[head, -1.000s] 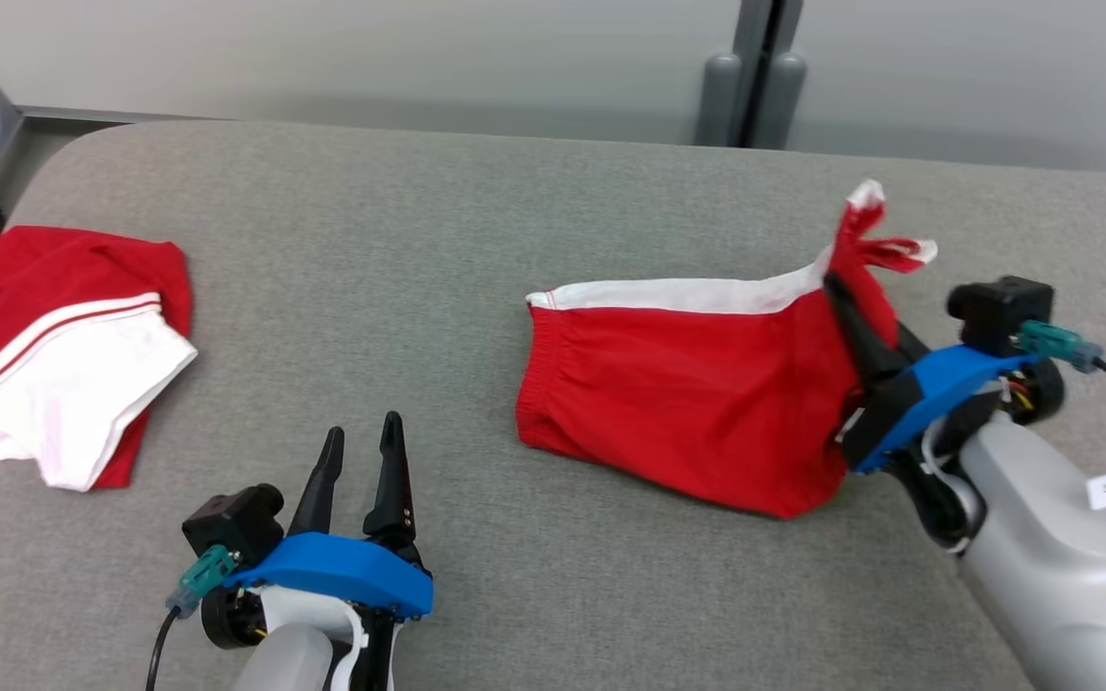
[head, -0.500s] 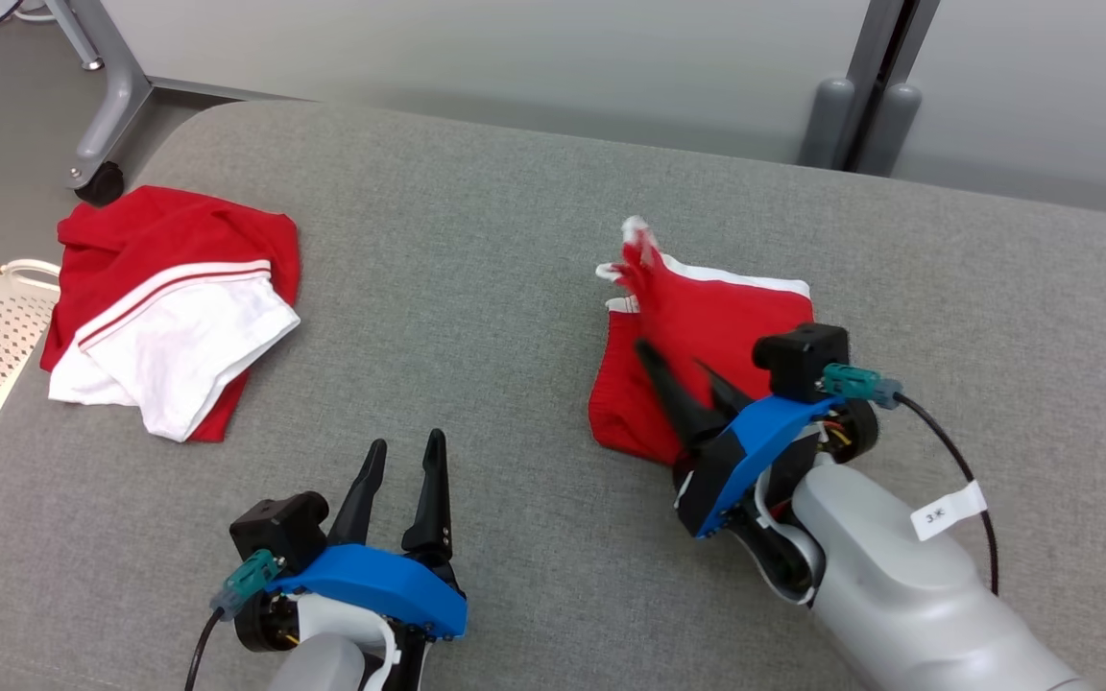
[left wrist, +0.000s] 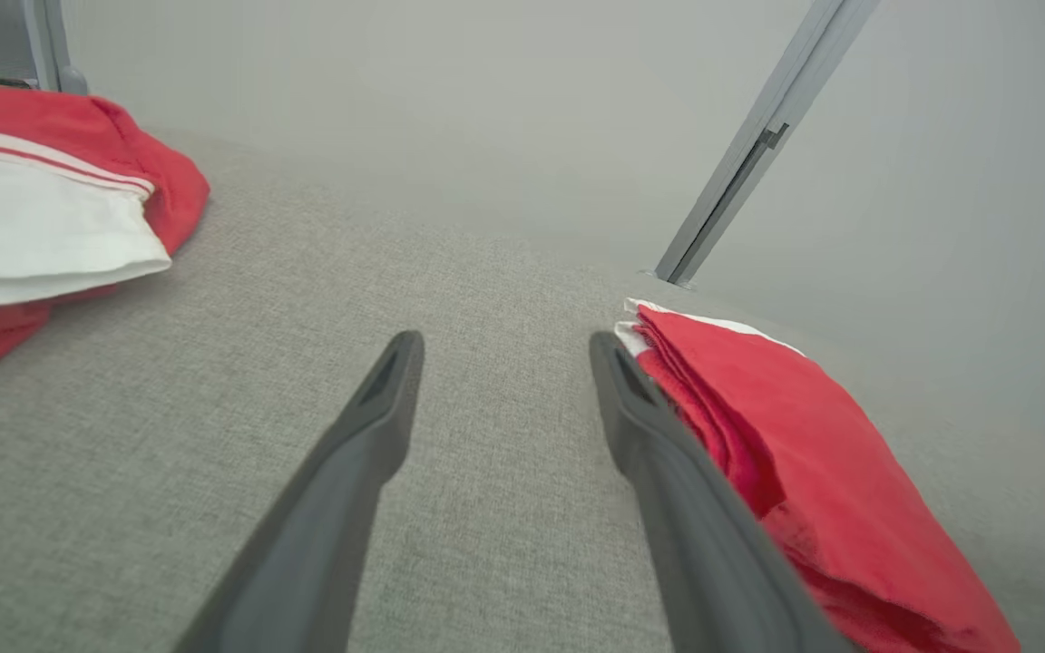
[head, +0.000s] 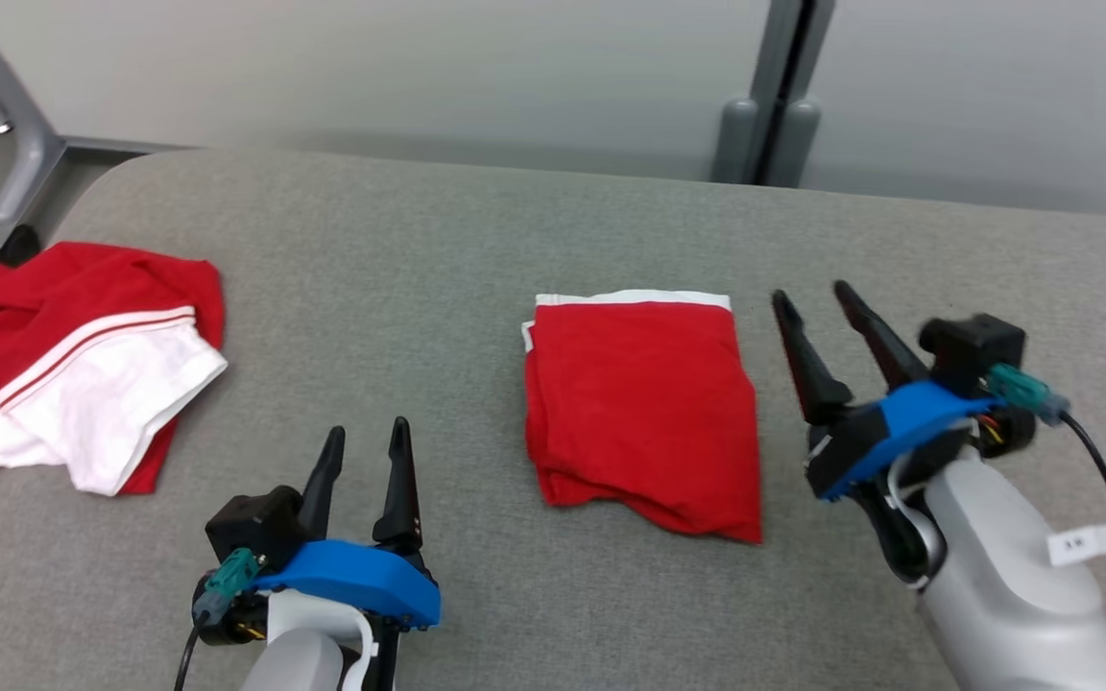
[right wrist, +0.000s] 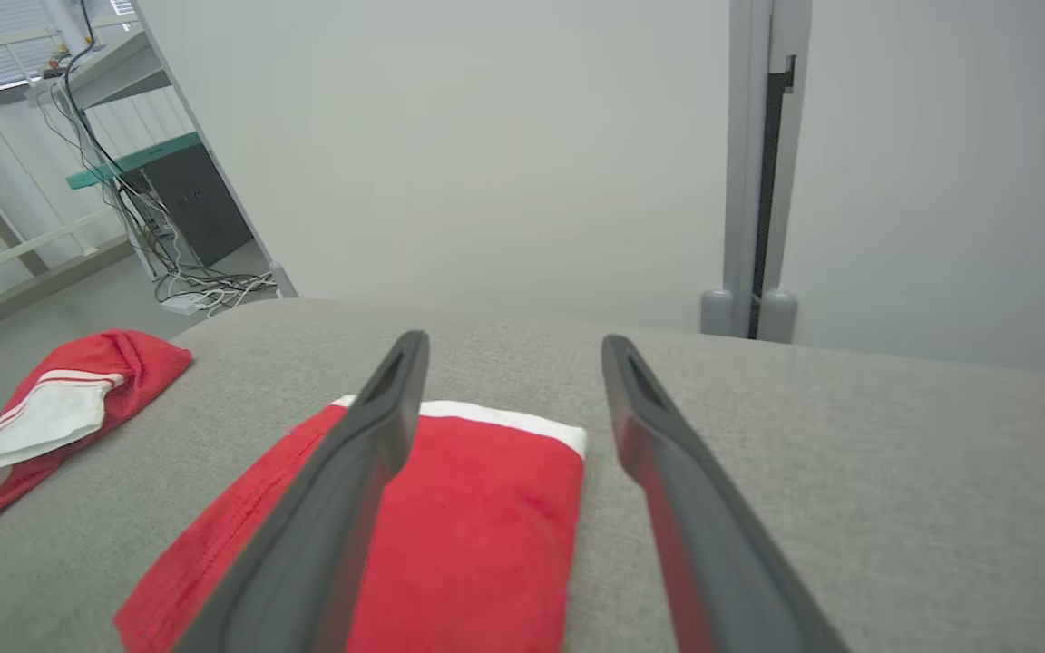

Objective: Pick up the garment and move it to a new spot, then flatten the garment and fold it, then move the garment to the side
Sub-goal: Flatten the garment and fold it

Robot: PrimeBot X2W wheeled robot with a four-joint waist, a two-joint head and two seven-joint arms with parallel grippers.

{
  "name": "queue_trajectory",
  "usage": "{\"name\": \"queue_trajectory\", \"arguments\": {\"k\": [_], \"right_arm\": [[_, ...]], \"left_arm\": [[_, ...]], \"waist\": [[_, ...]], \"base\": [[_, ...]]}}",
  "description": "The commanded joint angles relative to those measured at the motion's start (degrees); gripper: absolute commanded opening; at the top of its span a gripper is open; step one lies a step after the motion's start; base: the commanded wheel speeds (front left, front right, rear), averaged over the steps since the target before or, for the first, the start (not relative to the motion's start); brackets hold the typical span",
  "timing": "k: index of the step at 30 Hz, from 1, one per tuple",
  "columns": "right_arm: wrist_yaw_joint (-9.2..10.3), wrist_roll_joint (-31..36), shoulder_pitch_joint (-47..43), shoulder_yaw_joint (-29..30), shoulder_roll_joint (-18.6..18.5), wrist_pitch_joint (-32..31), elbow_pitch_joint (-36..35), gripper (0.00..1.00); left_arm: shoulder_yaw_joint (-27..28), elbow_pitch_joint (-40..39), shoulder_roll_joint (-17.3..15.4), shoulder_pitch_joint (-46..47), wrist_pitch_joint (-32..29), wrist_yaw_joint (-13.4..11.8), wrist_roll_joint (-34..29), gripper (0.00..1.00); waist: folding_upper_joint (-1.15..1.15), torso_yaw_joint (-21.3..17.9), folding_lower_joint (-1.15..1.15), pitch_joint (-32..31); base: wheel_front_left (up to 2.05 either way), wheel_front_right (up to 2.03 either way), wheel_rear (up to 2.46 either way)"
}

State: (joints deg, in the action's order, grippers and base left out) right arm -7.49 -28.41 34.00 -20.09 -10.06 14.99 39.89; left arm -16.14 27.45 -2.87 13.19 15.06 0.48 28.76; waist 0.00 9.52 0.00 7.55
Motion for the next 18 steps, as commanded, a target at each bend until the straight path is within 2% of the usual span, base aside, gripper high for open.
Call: {"name": "queue_trajectory", "arguments": {"k": [1, 5, 12, 18], "right_arm": [[-0.01, 2.2, -2.4, 2.6, 0.0, 0.2, -1.0, 1.00], [-0.02, 8.3, -7.3, 9.8, 0.9, 0.2, -2.8, 1.00], [-0.01, 14.8, -13.9, 16.4, 3.3, 0.2, -4.6, 1.00], [-0.01, 17.6, -19.7, 20.6, 5.7, 0.2, -5.4, 1.00]], "left_arm": [[0.6, -0.7, 0.0, -0.7, 0.2, -0.5, -1.0, 1.00], [2.0, -2.0, 0.0, -1.6, 0.2, -1.2, -4.7, 1.00], [3.6, -2.7, 0.0, -3.6, 0.2, -1.7, -7.9, 1.00], [4.9, -2.4, 0.0, -6.9, 0.2, -1.4, -8.1, 1.00]], "waist": [[0.00, -1.4, 0.00, -1.1], [0.00, -3.2, 0.00, -1.8], [0.00, -5.1, 0.00, -3.3], [0.00, -6.0, 0.00, -5.4]], "base": [[0.00, 0.00, 0.00], [0.00, 0.00, 0.00], [0.00, 0.00, 0.00], [0.00, 0.00, 0.00]]}}
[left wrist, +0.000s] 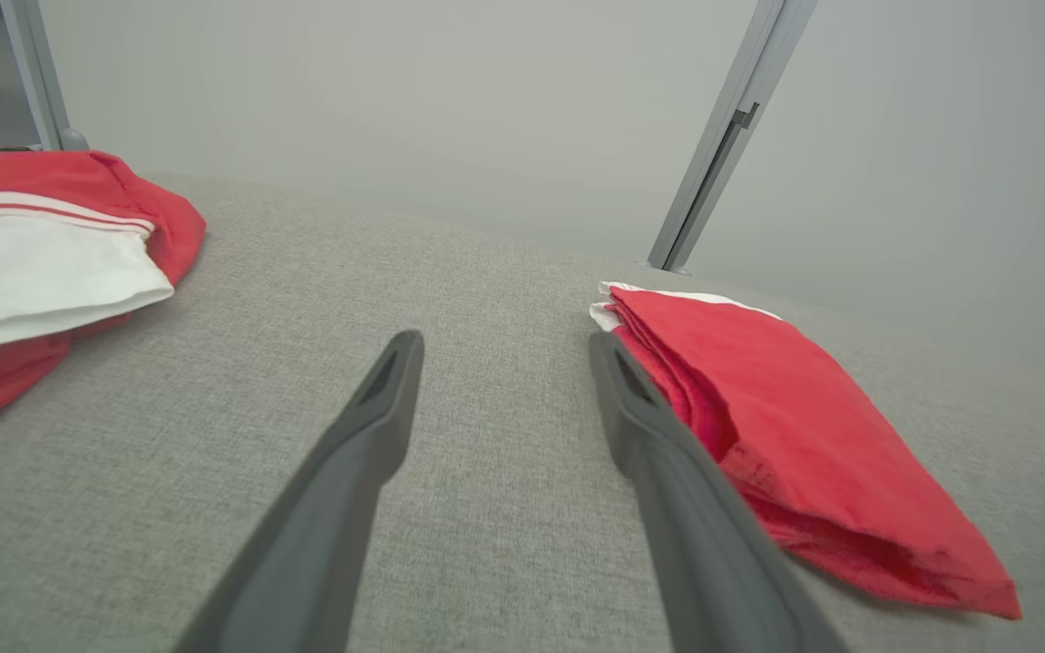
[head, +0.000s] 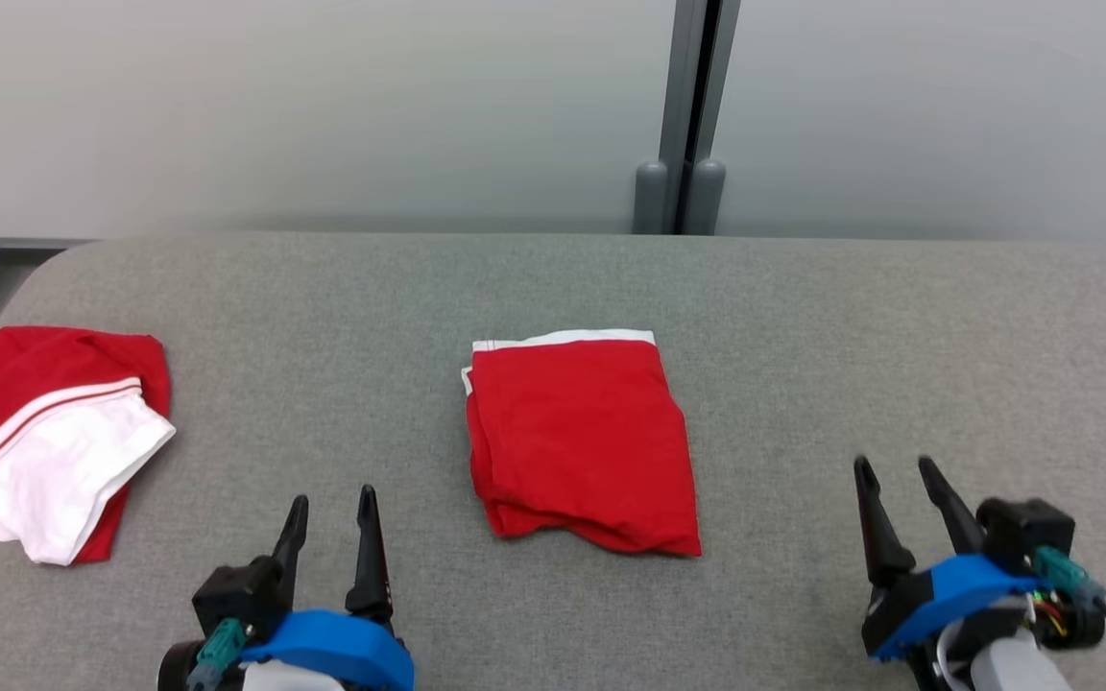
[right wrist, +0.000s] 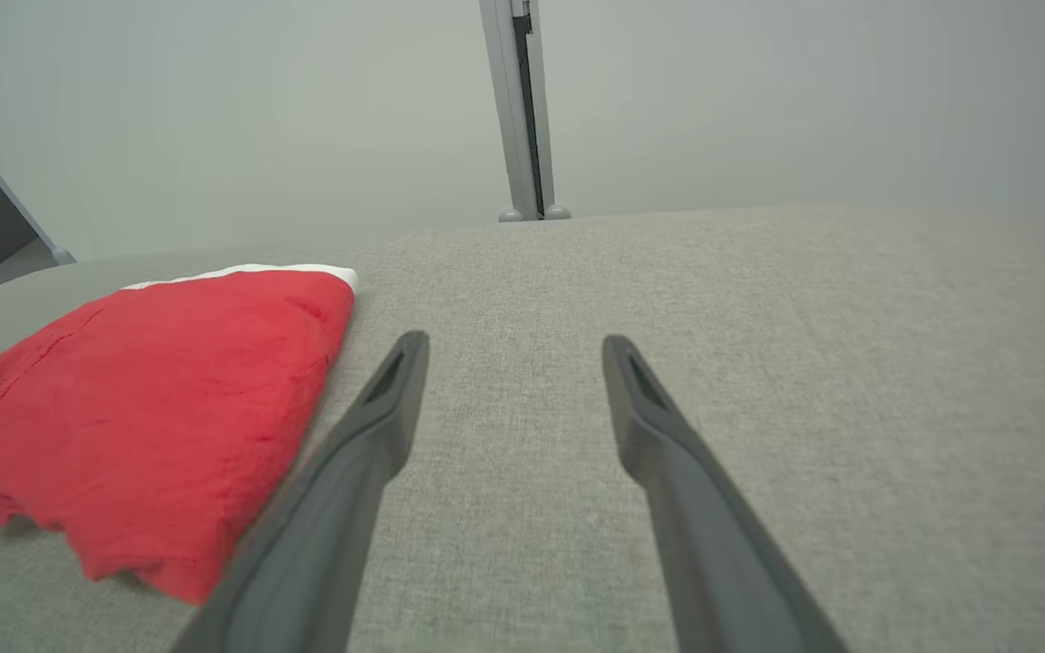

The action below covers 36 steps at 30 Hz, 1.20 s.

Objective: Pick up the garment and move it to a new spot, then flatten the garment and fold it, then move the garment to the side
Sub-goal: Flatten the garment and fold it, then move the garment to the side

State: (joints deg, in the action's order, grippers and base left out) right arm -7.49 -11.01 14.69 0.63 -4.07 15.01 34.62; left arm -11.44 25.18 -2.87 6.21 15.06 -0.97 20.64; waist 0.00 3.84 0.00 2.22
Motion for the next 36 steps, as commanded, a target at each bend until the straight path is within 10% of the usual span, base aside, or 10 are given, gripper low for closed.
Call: {"name": "queue_trajectory", "arguments": {"k": [1, 20, 34, 36], "right_arm": [[-0.01, 0.4, -1.3, 0.4, 0.0, 0.2, -0.1, 1.00], [-0.01, -1.6, 3.1, -2.8, 1.1, 0.2, 3.5, 1.00], [-0.01, 0.3, 18.1, -1.4, -0.5, 0.2, 22.2, 1.00], [-0.01, 0.2, 18.7, -1.9, -0.3, 0.0, 24.3, 0.61]], "left_arm": [[0.4, 0.0, 0.0, -0.6, 0.2, 0.1, 0.0, 1.00], [-4.2, -1.6, 0.0, 1.1, 0.2, 0.9, 2.6, 1.00], [-8.0, -4.3, 0.0, 3.2, 0.2, 2.0, 5.4, 1.00], [-8.0, -4.5, 0.0, 3.5, 0.2, 1.8, 5.7, 1.00]], "waist": [[0.00, -0.4, 0.00, -0.6], [0.00, 5.5, 0.00, 4.6], [0.00, 14.5, 0.00, 11.2], [0.00, 14.3, 0.00, 11.8]], "base": [[0.00, 0.00, 0.00], [0.00, 0.00, 0.00], [0.00, 0.00, 0.00], [0.00, 0.00, 0.00]]}}
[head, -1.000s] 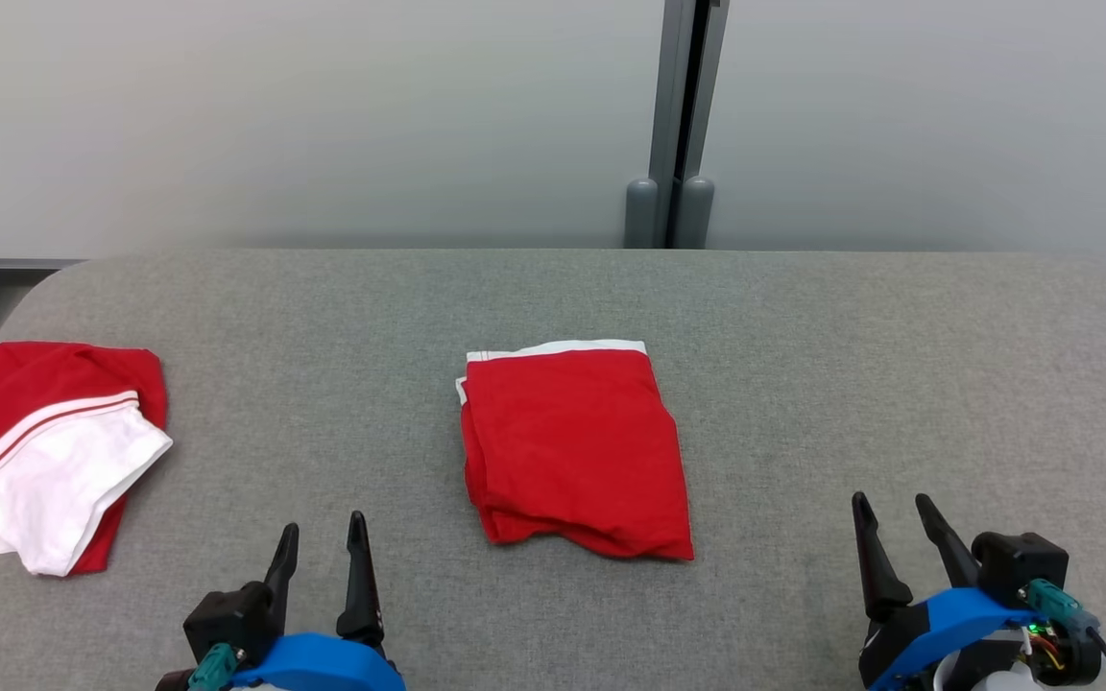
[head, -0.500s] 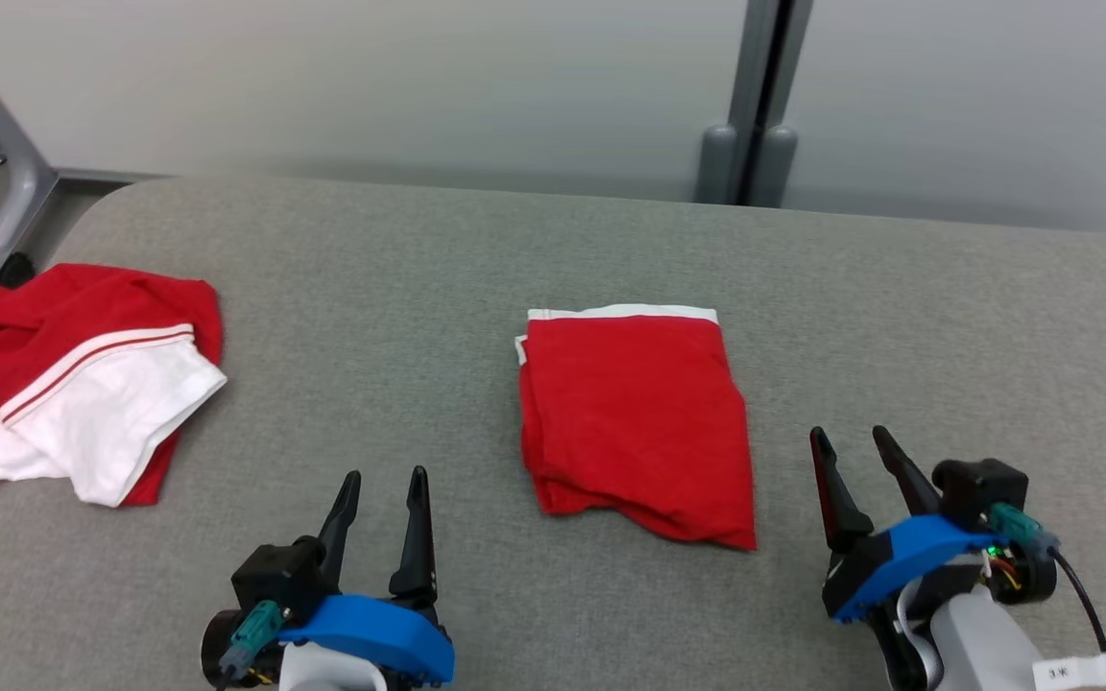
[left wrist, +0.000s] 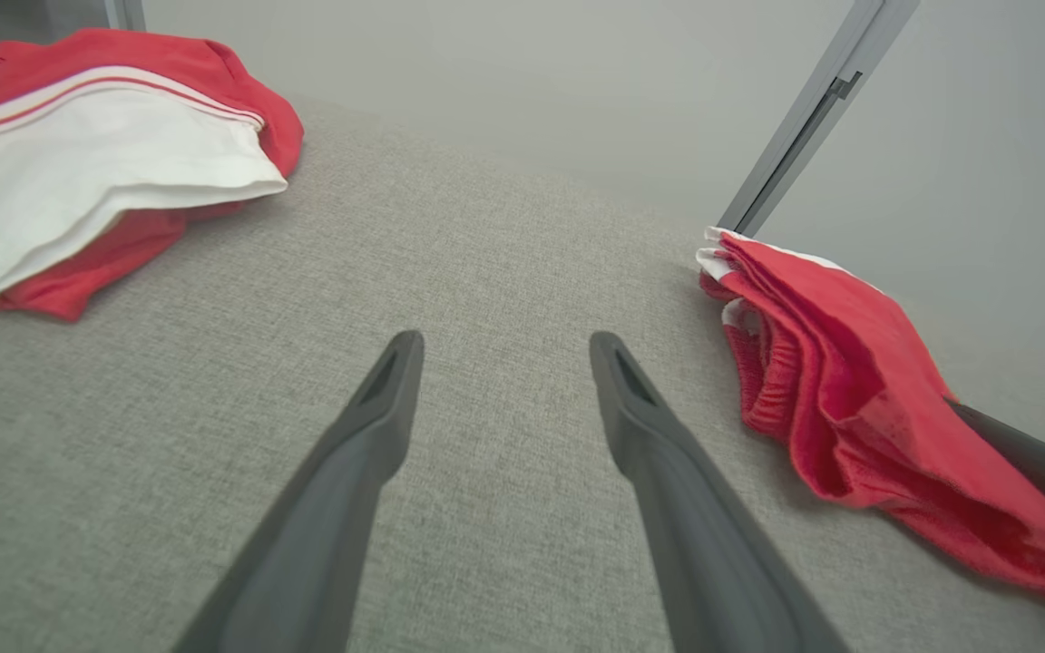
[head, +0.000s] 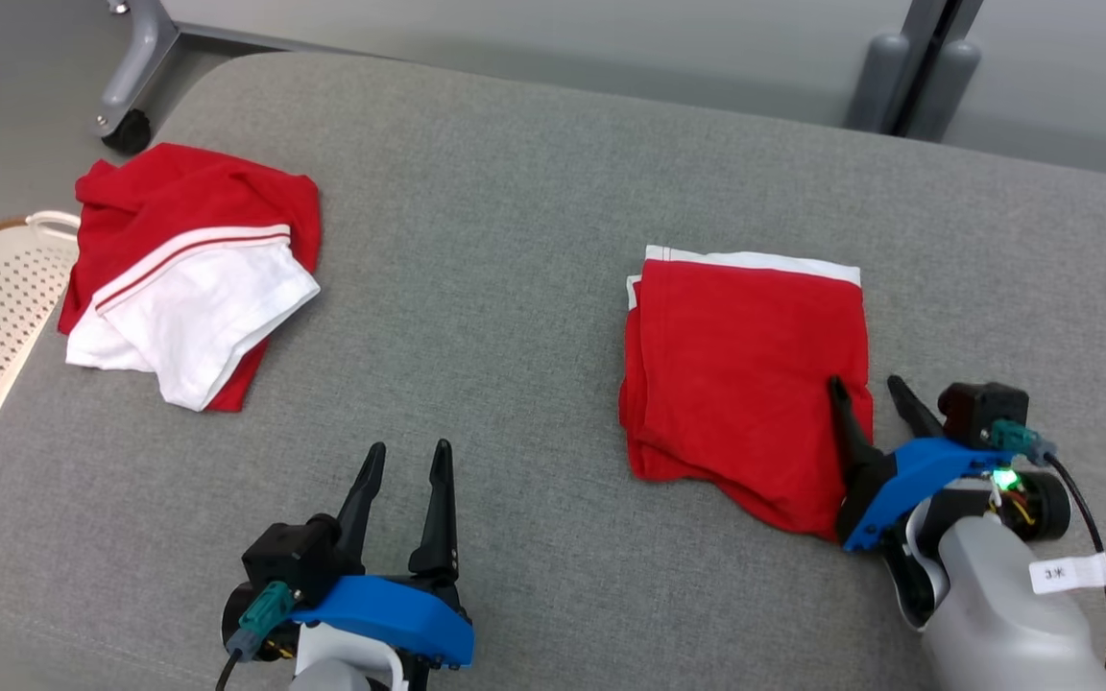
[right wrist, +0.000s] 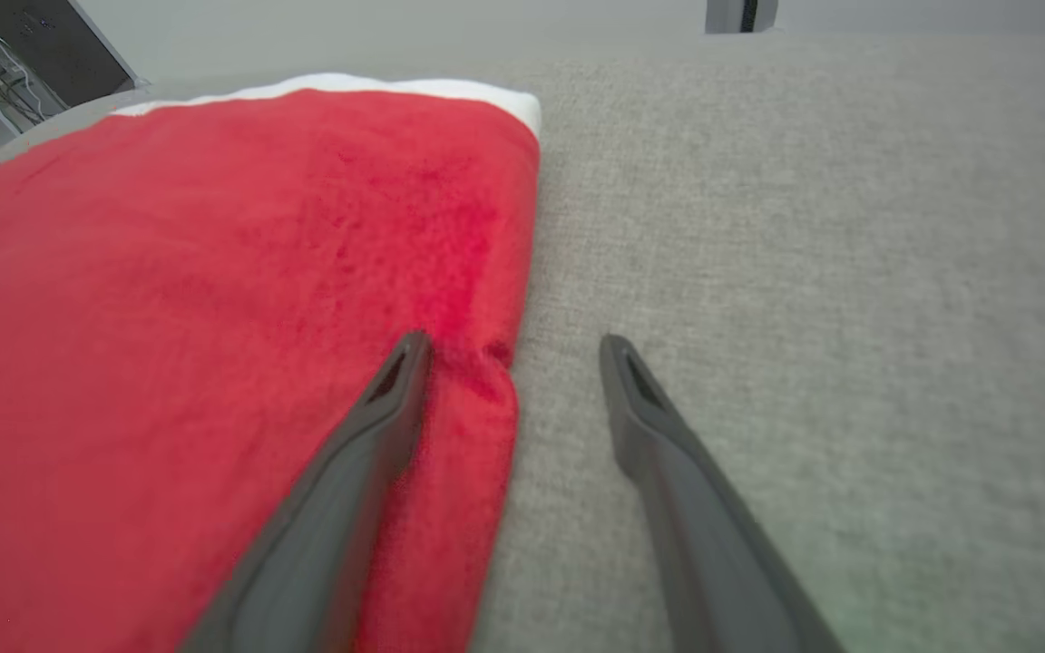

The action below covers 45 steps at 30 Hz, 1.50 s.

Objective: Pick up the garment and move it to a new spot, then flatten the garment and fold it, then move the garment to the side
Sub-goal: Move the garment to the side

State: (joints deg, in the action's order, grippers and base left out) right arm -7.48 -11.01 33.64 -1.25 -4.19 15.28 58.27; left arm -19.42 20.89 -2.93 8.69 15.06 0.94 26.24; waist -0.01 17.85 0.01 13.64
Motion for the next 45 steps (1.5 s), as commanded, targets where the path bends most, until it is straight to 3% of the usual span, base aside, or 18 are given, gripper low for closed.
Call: {"name": "queue_trajectory", "arguments": {"k": [1, 6, 10, 23, 30, 38, 45], "right_arm": [[-0.02, 0.3, -0.3, -0.5, -0.1, -0.2, 1.3, 0.00], [-0.01, -0.7, 0.4, -1.8, -0.5, -0.2, -1.4, 0.00], [-0.02, -2.2, -0.8, -2.4, -0.1, -0.1, -5.7, 0.00], [-0.02, -6.6, -5.4, -7.3, 1.1, -0.1, -11.4, 0.00], [-0.02, -8.0, -7.3, -8.1, 1.2, -0.1, -12.4, 0.00], [-0.02, -7.5, -7.0, -7.7, 0.2, -0.1, -12.5, 0.00], [-0.02, -2.6, -1.2, -6.8, -5.9, -0.1, -10.2, 0.00]], "left_arm": [[-0.2, -0.3, 0.1, 1.3, 0.2, -0.2, 0.1, 1.00], [-0.5, -0.1, 0.1, 1.8, 0.2, -0.3, -0.5, 1.00], [0.0, 0.6, 0.1, 1.9, 0.2, 0.5, -1.5, 1.00], [-0.9, 2.6, 0.0, 2.8, 0.2, 2.5, -3.3, 1.00], [-1.1, 3.9, 0.0, 3.7, 0.2, 2.9, -3.7, 1.00], [-2.2, 4.9, 0.0, 5.6, 0.2, 3.4, -4.2, 1.00], [-3.2, 5.8, 0.0, 7.5, 0.2, 3.3, -5.4, 1.00]], "waist": [[0.01, 0.1, -0.01, 0.5], [0.01, -2.7, -0.01, 0.5], [0.01, -7.6, -0.01, -1.1], [0.01, -33.8, -0.01, -4.1], [0.01, -43.6, -0.01, -3.2], [0.01, -45.3, -0.01, -0.6], [0.01, -40.2, -0.01, 2.6]], "base": [[0.00, 0.00, 0.00], [0.00, 0.00, 0.00], [0.00, 0.00, 0.00], [0.00, 0.00, 0.00], [0.00, 0.00, 0.00], [0.00, 0.00, 0.00], [0.00, 0.00, 0.00]]}}
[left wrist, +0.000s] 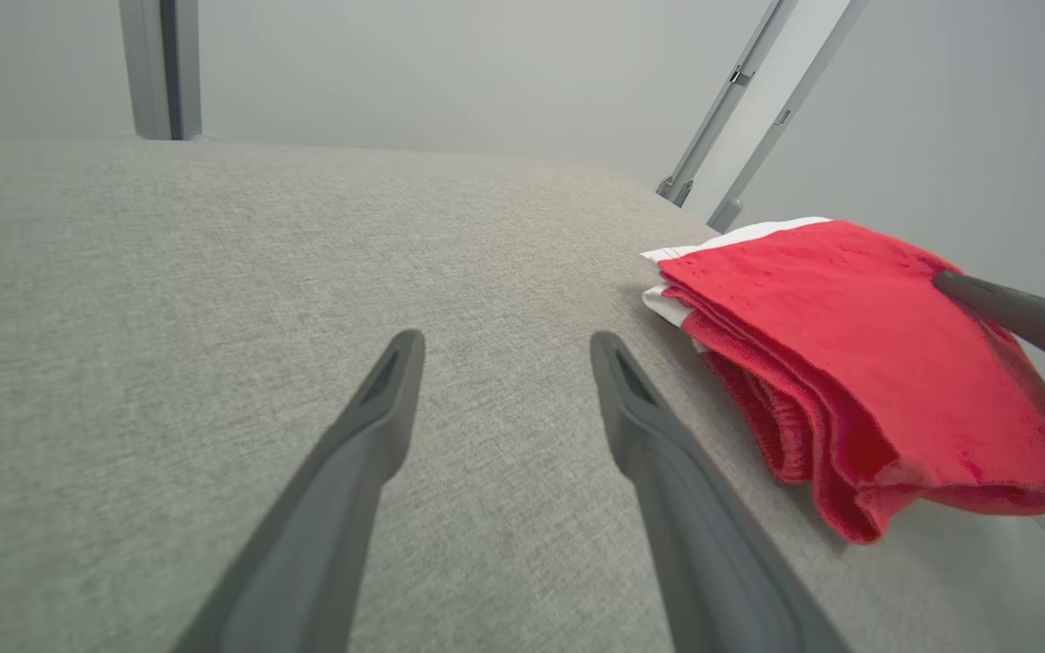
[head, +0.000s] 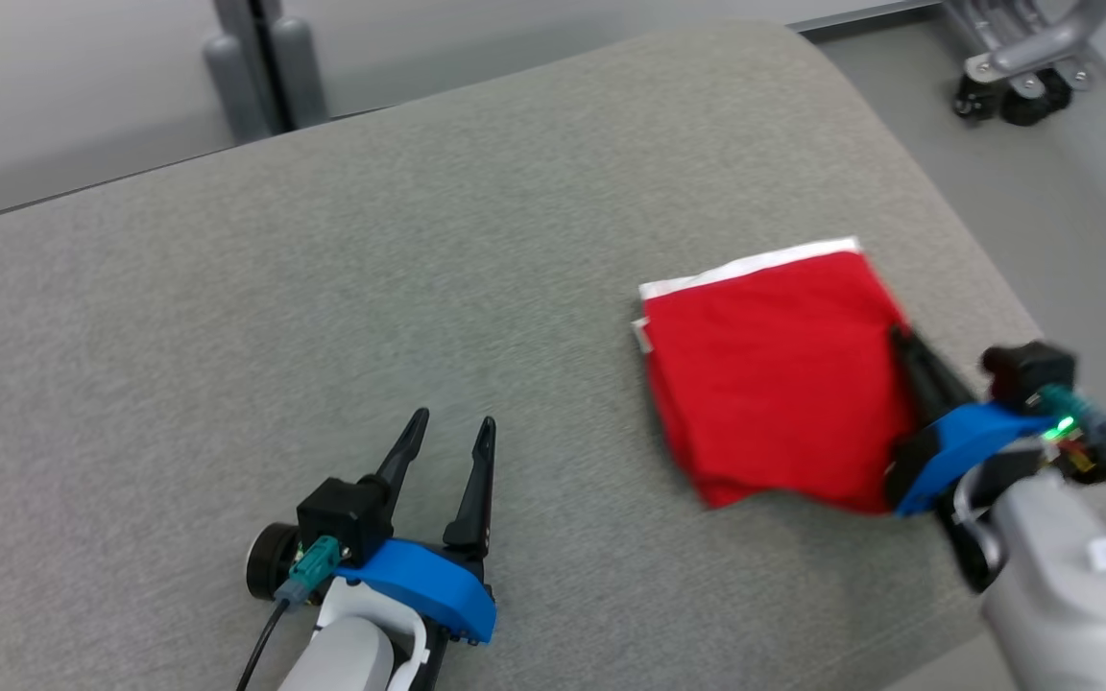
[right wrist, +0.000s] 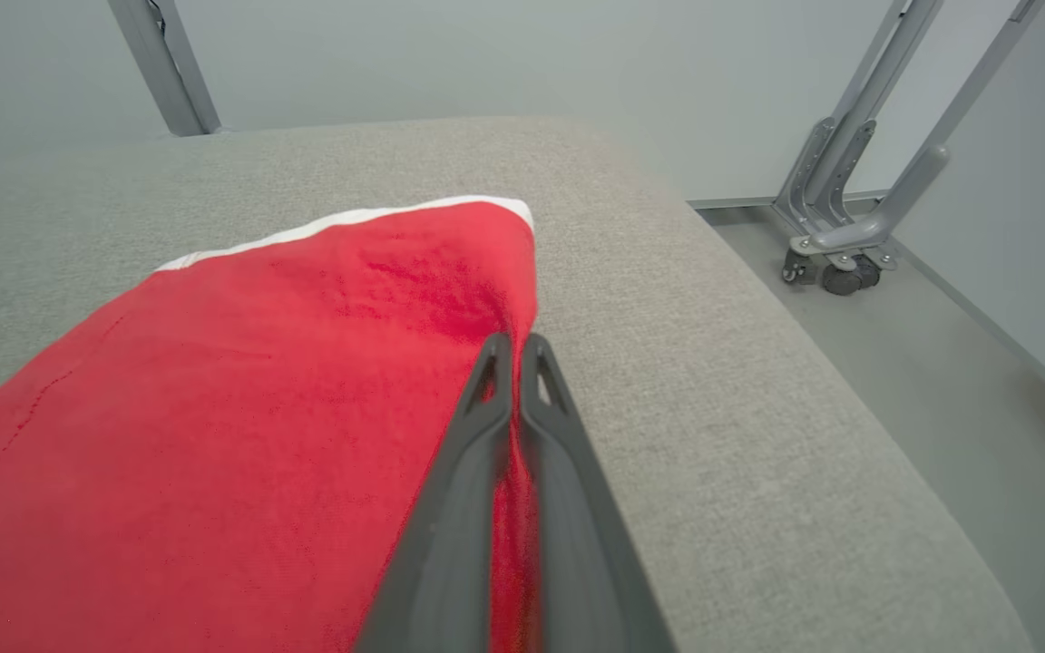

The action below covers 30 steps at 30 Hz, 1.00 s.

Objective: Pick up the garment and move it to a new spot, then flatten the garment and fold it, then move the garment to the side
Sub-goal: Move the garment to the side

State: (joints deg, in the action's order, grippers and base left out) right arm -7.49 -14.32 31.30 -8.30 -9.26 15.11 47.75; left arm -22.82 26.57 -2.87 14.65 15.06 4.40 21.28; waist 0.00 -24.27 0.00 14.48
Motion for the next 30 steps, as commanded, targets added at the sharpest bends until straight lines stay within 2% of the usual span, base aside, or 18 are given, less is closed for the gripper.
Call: {"name": "queue_trajectory", "arguments": {"k": [1, 10, 15, 18, 20, 21, 23, 25, 27, 30], "right_arm": [[-0.01, 1.2, 2.3, 0.9, -2.0, 0.0, 0.9, 0.00], [-0.01, 10.5, 12.3, 7.9, -14.4, 0.0, 8.5, 0.00], [-0.01, 16.1, 14.9, 15.2, -19.5, 0.0, 14.0, 0.00], [-0.01, 19.3, 15.9, 19.8, -21.0, 0.0, 15.6, 0.00], [0.00, 21.8, 16.1, 23.2, -21.9, 0.0, 16.3, 0.63], [0.00, 22.6, 16.4, 25.3, -22.0, 0.0, 16.2, 1.00], [-0.01, 24.5, 16.9, 29.0, -21.3, 0.0, 14.7, 1.00], [-0.01, 25.1, 17.1, 31.6, -19.0, 0.0, 11.9, 1.00], [-0.01, 23.8, 16.9, 31.8, -16.5, 0.1, 8.6, 1.00], [-0.01, 19.5, 16.1, 28.7, -12.4, 0.1, 2.7, 1.00]], "left_arm": [[0.1, 0.2, 0.0, 1.7, 0.2, -0.1, -0.6, 1.00], [-0.1, -0.9, 0.0, 3.8, 0.2, -0.4, -2.0, 1.00], [-0.7, -1.9, -0.1, 5.3, 0.2, -0.8, -2.5, 1.00], [-0.6, -2.2, -0.1, 5.7, 0.1, -1.0, -2.5, 1.00], [0.0, -2.3, -0.4, 5.5, 0.0, -1.4, -2.5, 1.00], [0.2, -2.2, -0.5, 5.5, 0.0, -1.4, -2.5, 1.00], [0.6, -2.0, -0.6, 5.6, 0.0, -1.4, -2.7, 1.00], [1.1, -2.1, -0.6, 5.6, 0.0, -1.6, -2.6, 1.00], [1.6, -2.6, -0.6, 5.4, 0.0, -2.0, -2.5, 1.00], [2.8, -3.1, -0.2, 5.0, 0.0, -2.3, -3.0, 1.00]], "waist": [[0.00, 2.9, 0.00, 2.4], [0.00, 11.0, 0.00, 7.6], [0.00, 14.5, 0.00, 10.2], [0.00, 15.7, 0.00, 11.4], [0.00, 16.1, 0.00, 11.9], [0.00, 16.2, 0.00, 12.0], [0.00, 16.4, 0.00, 12.1], [0.00, 16.5, 0.00, 11.8], [0.00, 16.7, 0.00, 11.2], [0.00, 17.0, 0.00, 9.8]], "base": [[0.00, 0.00, 0.00], [0.00, 0.00, 0.00], [0.00, 0.00, 0.00], [0.00, 0.00, 0.00], [0.00, 0.00, 0.00], [0.00, 0.00, 0.00], [0.00, 0.00, 0.00], [0.00, 0.00, 0.00], [0.00, 0.00, 0.00], [0.00, 0.00, 0.00]]}}
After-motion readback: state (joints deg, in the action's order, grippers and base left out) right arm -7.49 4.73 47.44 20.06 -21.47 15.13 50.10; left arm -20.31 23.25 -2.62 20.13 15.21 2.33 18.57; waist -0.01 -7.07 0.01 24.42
